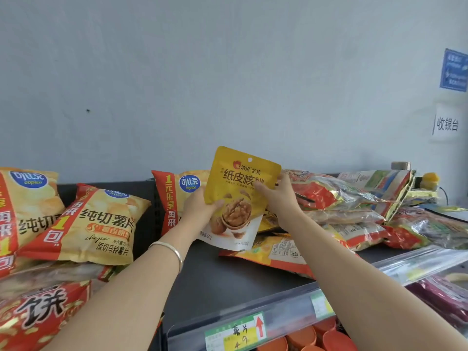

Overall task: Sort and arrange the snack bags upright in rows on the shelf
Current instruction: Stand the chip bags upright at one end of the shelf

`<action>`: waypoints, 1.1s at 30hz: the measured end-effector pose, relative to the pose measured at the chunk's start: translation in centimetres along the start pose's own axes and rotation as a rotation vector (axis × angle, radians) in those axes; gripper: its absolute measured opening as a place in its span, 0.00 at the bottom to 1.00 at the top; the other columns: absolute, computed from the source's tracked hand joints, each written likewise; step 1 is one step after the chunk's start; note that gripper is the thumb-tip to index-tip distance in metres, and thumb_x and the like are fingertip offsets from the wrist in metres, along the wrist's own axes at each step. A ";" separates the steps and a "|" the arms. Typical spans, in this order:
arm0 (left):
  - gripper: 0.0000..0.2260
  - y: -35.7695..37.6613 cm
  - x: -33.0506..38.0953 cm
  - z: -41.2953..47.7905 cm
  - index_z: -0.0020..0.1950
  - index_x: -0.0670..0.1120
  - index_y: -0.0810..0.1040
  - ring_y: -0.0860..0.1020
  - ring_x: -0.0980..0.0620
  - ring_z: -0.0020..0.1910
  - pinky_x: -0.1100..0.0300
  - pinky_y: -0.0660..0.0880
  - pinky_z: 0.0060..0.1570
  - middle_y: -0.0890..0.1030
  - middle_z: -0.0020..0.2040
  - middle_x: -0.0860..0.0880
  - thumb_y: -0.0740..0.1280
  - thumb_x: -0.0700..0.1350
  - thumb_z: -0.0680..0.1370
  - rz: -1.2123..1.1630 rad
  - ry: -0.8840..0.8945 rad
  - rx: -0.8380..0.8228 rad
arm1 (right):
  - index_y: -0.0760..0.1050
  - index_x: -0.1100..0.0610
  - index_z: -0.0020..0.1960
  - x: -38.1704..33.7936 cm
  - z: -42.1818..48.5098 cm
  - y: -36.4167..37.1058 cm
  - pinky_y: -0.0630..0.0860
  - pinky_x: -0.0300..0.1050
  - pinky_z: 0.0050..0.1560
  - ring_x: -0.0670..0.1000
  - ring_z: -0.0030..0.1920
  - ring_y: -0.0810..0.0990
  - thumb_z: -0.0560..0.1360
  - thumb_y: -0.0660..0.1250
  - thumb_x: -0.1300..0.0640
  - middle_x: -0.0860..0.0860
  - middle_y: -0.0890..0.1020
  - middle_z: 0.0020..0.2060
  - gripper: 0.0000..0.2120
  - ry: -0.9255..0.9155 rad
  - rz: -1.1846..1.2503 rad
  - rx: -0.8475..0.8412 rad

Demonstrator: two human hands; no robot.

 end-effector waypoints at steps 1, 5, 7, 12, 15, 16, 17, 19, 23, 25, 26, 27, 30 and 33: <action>0.14 -0.3 0.3 0.1 0.58 0.45 0.75 0.78 0.47 0.53 0.53 0.74 0.51 0.80 0.53 0.48 0.70 0.45 0.75 -0.006 0.012 0.061 | 0.61 0.51 0.69 0.6 0.0 0.4 0.75 0.57 0.60 0.55 0.58 0.78 0.72 0.72 0.48 0.54 0.77 0.61 0.31 0.015 -0.027 -0.070; 0.13 -1.3 1.8 0.8 0.60 0.43 0.74 0.76 0.44 0.54 0.52 0.74 0.51 0.77 0.51 0.48 0.66 0.44 0.77 -0.093 0.003 0.356 | 0.42 0.50 0.78 1.1 0.5 1.8 0.69 0.50 0.62 0.58 0.68 0.69 0.73 0.70 0.44 0.56 0.70 0.68 0.46 -0.075 -0.171 -0.152; 0.11 -0.7 2.7 1.1 0.59 0.42 0.72 0.76 0.44 0.52 0.53 0.72 0.48 0.75 0.50 0.47 0.65 0.42 0.78 -0.100 -0.009 0.428 | 0.44 0.51 0.78 0.0 0.9 1.9 0.68 0.53 0.64 0.59 0.70 0.65 0.77 0.66 0.49 0.57 0.63 0.73 0.40 -0.288 -0.415 -0.093; 0.14 4.4 3.4 2.0 0.63 0.45 0.66 0.75 0.45 0.48 0.54 0.72 0.46 0.76 0.56 0.42 0.58 0.35 0.78 -0.090 -0.103 0.312 | 0.61 0.56 0.73 0.8 0.9 3.3 0.70 0.53 0.62 0.63 0.67 0.67 0.77 0.60 0.56 0.57 0.59 0.73 0.25 -0.455 -0.852 -0.262; 0.26 8.2 2.2 2.1 0.75 0.49 0.54 0.74 0.45 0.57 0.52 0.72 0.57 0.71 0.66 0.44 0.57 0.38 0.79 -0.118 -0.209 0.058 | 0.49 0.59 0.77 3.7 0.9 3.9 0.62 0.55 0.70 0.63 0.74 0.58 0.77 0.63 0.51 0.60 0.50 0.76 0.36 -0.308 -1.025 -0.475; 0.30 8.8 1.6 2.1 0.77 0.51 0.46 0.71 0.43 0.62 0.50 0.70 0.61 0.68 0.69 0.44 0.56 0.38 0.80 -0.109 -0.246 -0.012 | 0.43 0.59 0.78 4.5 0.9 4.0 0.59 0.55 0.72 0.63 0.75 0.53 0.77 0.64 0.49 0.60 0.46 0.77 0.40 -0.269 -1.070 -0.525; 0.32 8.9 1.1 2.2 0.77 0.53 0.39 0.69 0.43 0.64 0.48 0.68 0.63 0.65 0.71 0.45 0.55 0.37 0.80 -0.098 -0.280 -0.053 | 0.38 0.60 0.78 5.0 1.0 4.2 0.57 0.55 0.73 0.63 0.76 0.50 0.77 0.64 0.48 0.59 0.43 0.77 0.43 -0.233 -1.103 -0.560; 0.33 8.2 0.3 2.7 0.76 0.53 0.36 0.68 0.42 0.66 0.46 0.67 0.65 0.62 0.73 0.44 0.53 0.35 0.80 -0.044 -0.340 -0.063 | 0.34 0.59 0.77 5.4 1.4 4.5 0.57 0.56 0.73 0.65 0.76 0.49 0.79 0.62 0.48 0.57 0.39 0.77 0.43 -0.190 -1.152 -0.577; 0.28 8.2 0.4 2.9 0.77 0.42 0.48 0.64 0.39 0.68 0.48 0.65 0.67 0.56 0.74 0.39 0.55 0.35 0.79 0.342 -0.237 -0.057 | 0.36 0.64 0.77 5.9 2.0 5.0 0.56 0.58 0.73 0.69 0.74 0.50 0.81 0.57 0.56 0.61 0.43 0.77 0.36 -0.185 -1.298 -0.448; 0.23 9.2 0.5 2.3 0.74 0.38 0.57 0.62 0.39 0.70 0.50 0.62 0.68 0.57 0.73 0.38 0.56 0.36 0.79 0.402 -0.137 -0.112 | 0.37 0.65 0.76 6.8 2.2 4.9 0.54 0.59 0.73 0.70 0.73 0.51 0.81 0.54 0.57 0.62 0.45 0.76 0.33 -0.172 -1.362 -0.395; 0.22 9.3 0.3 2.0 0.74 0.38 0.59 0.60 0.40 0.71 0.51 0.59 0.70 0.57 0.74 0.38 0.56 0.37 0.80 0.403 -0.107 -0.132 | 0.37 0.65 0.76 7.1 2.3 5.0 0.53 0.59 0.74 0.70 0.73 0.51 0.81 0.53 0.58 0.62 0.45 0.76 0.32 -0.167 -1.379 -0.377; 0.22 9.0 0.2 1.6 0.74 0.39 0.60 0.59 0.42 0.73 0.53 0.57 0.71 0.57 0.74 0.39 0.57 0.38 0.80 0.398 -0.082 -0.138 | 0.37 0.66 0.76 7.2 2.3 5.0 0.52 0.58 0.74 0.69 0.73 0.51 0.81 0.53 0.58 0.63 0.46 0.76 0.32 -0.164 -1.386 -0.363; 0.19 6.5 0.1 1.0 0.71 0.42 0.68 0.62 0.47 0.72 0.57 0.58 0.70 0.64 0.72 0.42 0.59 0.38 0.80 0.370 -0.027 -0.086 | 0.40 0.68 0.76 6.5 2.0 5.8 0.56 0.57 0.73 0.67 0.75 0.50 0.80 0.55 0.60 0.65 0.47 0.75 0.32 -0.220 -1.364 -0.364; 0.15 3.6 0.3 0.1 0.65 0.43 0.75 0.68 0.49 0.68 0.57 0.63 0.67 0.73 0.67 0.45 0.60 0.37 0.79 0.367 -0.010 -0.025 | 0.58 0.65 0.73 4.8 1.1 7.4 0.65 0.54 0.68 0.65 0.72 0.60 0.79 0.57 0.59 0.64 0.61 0.71 0.25 -0.420 -1.307 -0.358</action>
Point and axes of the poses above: each hand's wrist, its own z-axis towards the middle knuckle, its own y-axis out of the palm, x = y × z, the point moved 4 cm from there along z, towards the middle knuckle
